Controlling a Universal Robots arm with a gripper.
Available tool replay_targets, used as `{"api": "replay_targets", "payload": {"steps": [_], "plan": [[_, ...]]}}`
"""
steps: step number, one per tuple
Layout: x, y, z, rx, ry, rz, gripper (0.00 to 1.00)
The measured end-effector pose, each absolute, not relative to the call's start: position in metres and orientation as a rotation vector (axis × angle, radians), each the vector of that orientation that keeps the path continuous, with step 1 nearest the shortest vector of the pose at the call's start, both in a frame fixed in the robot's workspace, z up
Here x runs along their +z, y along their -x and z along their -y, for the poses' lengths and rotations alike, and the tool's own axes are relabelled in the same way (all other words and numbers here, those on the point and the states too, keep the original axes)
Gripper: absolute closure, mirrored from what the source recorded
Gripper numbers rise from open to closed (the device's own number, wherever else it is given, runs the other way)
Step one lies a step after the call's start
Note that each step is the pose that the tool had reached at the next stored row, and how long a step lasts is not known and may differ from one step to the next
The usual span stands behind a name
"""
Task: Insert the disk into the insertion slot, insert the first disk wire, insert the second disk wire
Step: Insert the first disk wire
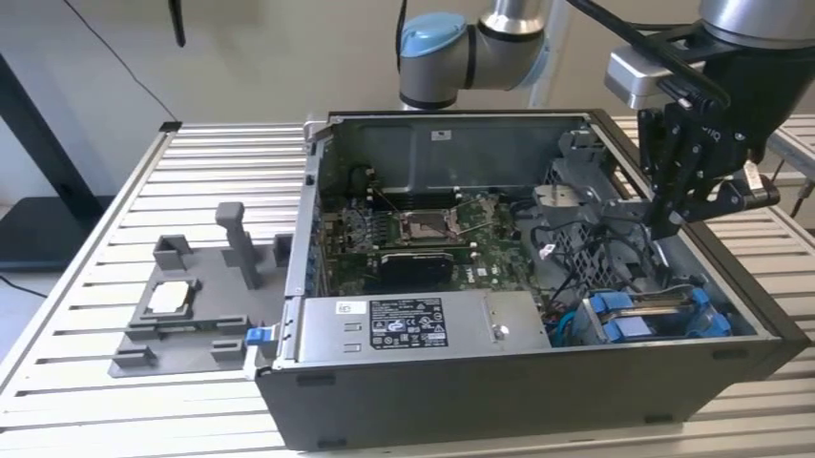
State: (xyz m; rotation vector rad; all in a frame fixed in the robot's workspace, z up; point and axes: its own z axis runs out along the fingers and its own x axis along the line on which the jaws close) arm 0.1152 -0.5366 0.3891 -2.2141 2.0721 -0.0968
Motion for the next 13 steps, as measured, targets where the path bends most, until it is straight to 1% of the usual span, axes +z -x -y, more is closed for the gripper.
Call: {"api": "replay_targets", "payload": {"steps": [4,13], "plan": [[0.389,-0.116,0.537,-0.094,2.217,-2.075,0.81],[0.385,-0.128,0.540,-0.036,2.244,-2.103,0.81]]}}
